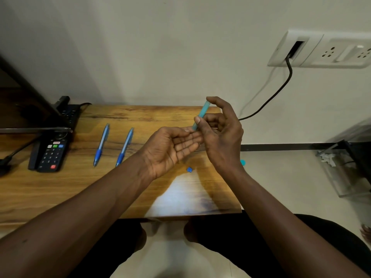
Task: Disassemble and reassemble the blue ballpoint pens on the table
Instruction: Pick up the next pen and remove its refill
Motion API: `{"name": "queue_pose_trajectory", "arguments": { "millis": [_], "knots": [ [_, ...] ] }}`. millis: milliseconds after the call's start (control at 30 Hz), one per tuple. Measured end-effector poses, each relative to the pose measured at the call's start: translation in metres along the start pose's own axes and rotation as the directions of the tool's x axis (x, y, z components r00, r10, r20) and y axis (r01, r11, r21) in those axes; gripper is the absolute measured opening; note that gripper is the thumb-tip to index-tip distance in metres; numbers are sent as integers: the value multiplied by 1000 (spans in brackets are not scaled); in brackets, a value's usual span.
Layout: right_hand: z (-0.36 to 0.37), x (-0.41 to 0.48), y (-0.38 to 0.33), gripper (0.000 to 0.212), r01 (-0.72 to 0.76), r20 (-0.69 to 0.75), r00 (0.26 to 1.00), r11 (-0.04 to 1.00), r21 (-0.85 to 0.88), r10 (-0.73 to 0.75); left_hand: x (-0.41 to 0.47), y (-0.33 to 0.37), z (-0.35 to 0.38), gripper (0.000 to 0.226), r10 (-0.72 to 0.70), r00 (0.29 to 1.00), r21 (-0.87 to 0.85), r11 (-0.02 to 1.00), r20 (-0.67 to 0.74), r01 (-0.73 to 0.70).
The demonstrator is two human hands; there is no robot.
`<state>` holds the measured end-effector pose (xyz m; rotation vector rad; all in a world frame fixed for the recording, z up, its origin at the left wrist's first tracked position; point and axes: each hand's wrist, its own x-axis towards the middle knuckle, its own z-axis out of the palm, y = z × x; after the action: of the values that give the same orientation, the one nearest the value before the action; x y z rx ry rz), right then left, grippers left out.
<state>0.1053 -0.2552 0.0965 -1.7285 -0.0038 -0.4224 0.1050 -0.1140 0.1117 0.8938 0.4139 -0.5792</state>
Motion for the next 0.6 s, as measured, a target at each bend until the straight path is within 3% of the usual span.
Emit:
{"name": "queue_pose_trajectory", "arguments": {
  "millis": [433,600],
  "knots": [
    [0,-1,-6,44,151,10,989,982,-112,-150,-3,2,1,31,19,999,-55,998,27,-17],
    [1,-1,-7,43,111,0,994,990,-92,-111,-4,1,3,28,36,999,-24,999,13,-36]
  ]
}}
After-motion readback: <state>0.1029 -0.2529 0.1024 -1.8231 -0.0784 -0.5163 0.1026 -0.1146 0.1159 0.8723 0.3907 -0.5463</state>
